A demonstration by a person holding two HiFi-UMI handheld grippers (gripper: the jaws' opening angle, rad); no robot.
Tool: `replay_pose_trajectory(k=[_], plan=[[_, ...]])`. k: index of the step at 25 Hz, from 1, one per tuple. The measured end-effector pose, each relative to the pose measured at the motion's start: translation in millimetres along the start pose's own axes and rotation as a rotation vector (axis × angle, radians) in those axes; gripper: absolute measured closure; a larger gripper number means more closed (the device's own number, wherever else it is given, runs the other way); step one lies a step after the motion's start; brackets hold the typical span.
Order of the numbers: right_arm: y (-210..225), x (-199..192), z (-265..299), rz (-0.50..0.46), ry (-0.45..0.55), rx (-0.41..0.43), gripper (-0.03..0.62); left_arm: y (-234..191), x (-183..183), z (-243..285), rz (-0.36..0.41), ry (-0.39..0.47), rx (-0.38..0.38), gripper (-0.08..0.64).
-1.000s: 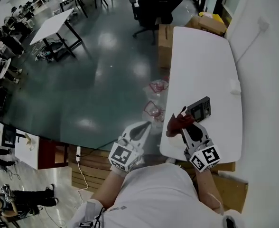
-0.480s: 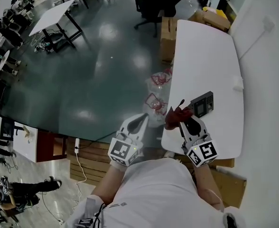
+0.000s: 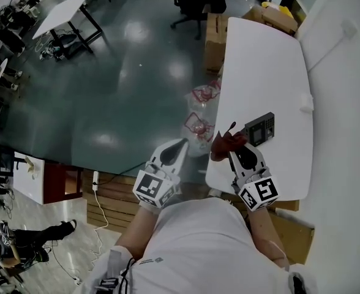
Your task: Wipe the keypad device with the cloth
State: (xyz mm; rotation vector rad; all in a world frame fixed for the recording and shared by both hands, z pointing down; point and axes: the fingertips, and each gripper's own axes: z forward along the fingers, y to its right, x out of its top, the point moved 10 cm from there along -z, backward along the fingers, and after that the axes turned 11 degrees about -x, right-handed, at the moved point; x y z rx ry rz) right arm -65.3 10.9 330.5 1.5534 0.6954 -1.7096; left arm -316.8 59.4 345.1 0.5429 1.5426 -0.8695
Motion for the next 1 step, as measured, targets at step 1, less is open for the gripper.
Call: replay_pose_trajectory(k=[1], plan=[[0.0, 1.1, 1.3, -0.003, 0.0, 0.002, 0.517, -1.4, 1.6, 1.2, -0.005, 0.005, -0.003, 0.549]])
